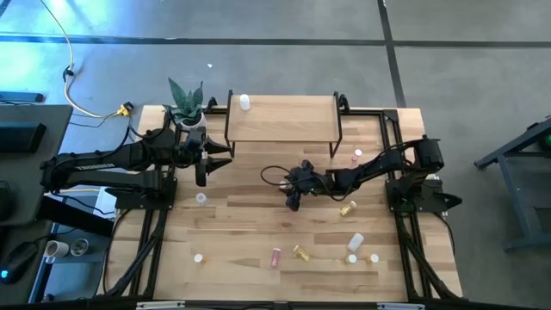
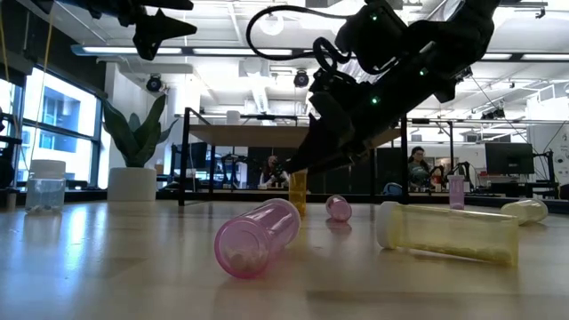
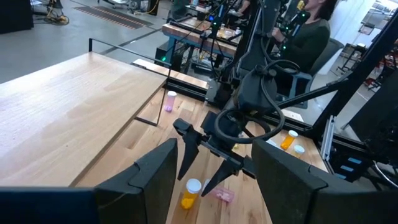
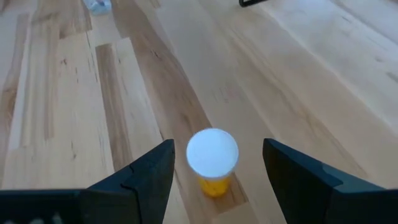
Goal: Pick and place medicine bottles onto shelf by color
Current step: Put the top center orange pill bottle on the shelf
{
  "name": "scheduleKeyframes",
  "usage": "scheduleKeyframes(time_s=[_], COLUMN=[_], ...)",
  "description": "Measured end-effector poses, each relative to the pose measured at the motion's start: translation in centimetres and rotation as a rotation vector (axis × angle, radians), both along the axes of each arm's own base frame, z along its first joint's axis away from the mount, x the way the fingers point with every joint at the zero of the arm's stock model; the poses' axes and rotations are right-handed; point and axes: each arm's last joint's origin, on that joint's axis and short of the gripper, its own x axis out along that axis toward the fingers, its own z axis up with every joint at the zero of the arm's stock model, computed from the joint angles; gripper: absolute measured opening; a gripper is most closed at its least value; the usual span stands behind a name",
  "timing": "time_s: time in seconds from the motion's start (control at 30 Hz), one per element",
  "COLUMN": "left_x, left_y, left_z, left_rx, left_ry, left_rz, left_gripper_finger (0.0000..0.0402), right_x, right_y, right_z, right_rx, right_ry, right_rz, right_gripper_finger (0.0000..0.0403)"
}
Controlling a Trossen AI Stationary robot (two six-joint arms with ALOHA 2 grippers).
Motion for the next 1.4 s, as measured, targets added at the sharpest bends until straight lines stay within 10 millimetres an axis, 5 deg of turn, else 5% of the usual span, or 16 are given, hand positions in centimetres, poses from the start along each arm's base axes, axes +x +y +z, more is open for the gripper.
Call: scheduleKeyframes(time_s=[0.4, 0.8, 1.03, 1.4], left_x=[0.0, 0.0, 0.0, -1.5], left_y=[0.0, 0.0, 0.0, -0.3], left_z=[0.0, 0.0, 0.0, 1.0], left_rx=[0.007, 0.007, 0.008, 0.079], left_ry=[0.002, 0.002, 0.002, -0.062], left_rz=[-0.001, -0.001, 0.003, 0.026], left_gripper_finger=[0.0197, 0.0197, 0.0197, 0.0197], right_x=[0.0, 0.3, 2.5, 5.5], right_y=[0.0, 0.1, 0.2, -2.3], right_z=[0.0, 0.3, 3.2, 9.2], right_rx=[0.006, 0.055, 0.078, 0.018], right_ry=[-0.001, -0.025, -0.038, -0.045], right_rz=[0.008, -0.016, -0.011, -0.004], right_gripper_finger=[0.0117, 0.0106, 0.0106, 0.0106])
